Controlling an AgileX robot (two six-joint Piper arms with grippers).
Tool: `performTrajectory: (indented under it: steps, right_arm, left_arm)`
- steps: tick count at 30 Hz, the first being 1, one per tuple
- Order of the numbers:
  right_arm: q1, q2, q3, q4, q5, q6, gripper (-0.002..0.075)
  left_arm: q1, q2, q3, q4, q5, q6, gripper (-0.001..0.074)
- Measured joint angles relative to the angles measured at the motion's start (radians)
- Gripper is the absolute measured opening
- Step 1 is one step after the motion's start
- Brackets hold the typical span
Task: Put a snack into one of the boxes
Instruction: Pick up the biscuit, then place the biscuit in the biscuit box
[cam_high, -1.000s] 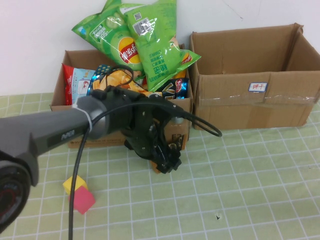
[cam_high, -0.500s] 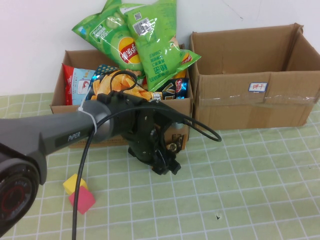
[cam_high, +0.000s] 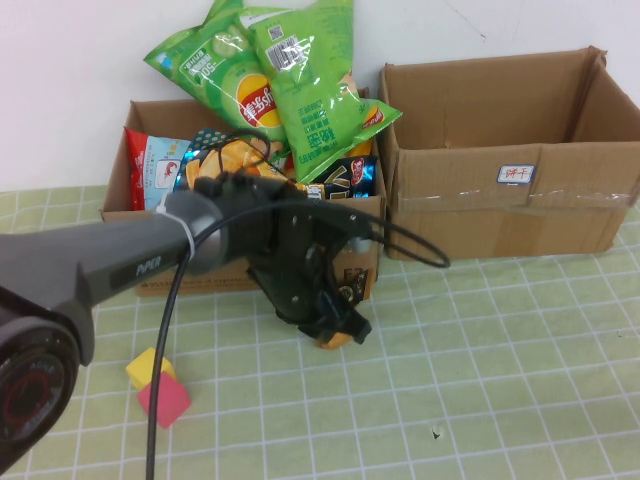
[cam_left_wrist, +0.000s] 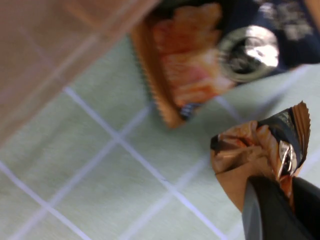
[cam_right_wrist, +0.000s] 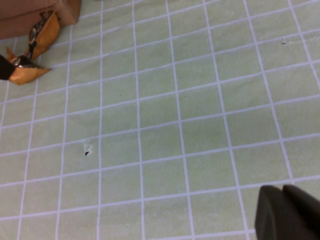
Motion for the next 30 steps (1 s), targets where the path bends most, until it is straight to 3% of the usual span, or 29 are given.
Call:
performTrajectory:
  steps: [6, 11, 14, 18, 26, 28, 30]
  right_arm:
    - [0.000, 0.000, 0.000, 0.000, 0.000, 0.000, -0.0002]
    - [0.000, 0.000, 0.000, 0.000, -0.002, 0.000, -0.0002]
    - [0.000, 0.000, 0.000, 0.000, -0.003, 0.000, -0.0002]
    - [0.000, 0.000, 0.002, 0.000, -0.003, 0.000, -0.0002]
    - [0.000, 0.000, 0.002, 0.000, -0.003, 0.000, -0.0002]
    - [0.000, 0.000, 0.002, 0.000, -0.003, 0.000, -0.0002]
    - [0.000, 0.000, 0.002, 0.000, -0.003, 0.000, -0.0002]
  left_arm:
    - [0.000, 0.000, -0.133, -0.098, 0.227, 0.068, 0.0043]
    - [0.000, 0.000, -0.308, -0.289, 0.409, 0.294, 0.0041]
    - [0.000, 0.000, -0.418, -0.415, 0.416, 0.406, 0.0040]
    - [0.000, 0.000, -0.532, -0.558, 0.281, 0.472, 0.0040]
    - [-0.002, 0.020, -0.571, -0.693, -0.227, 0.556, 0.0040]
    - [-0.002, 0.042, -0.572, -0.703, -0.315, 0.559, 0.0063]
    - [-0.002, 0.065, -0.572, -0.709, -0.362, 0.559, 0.0135]
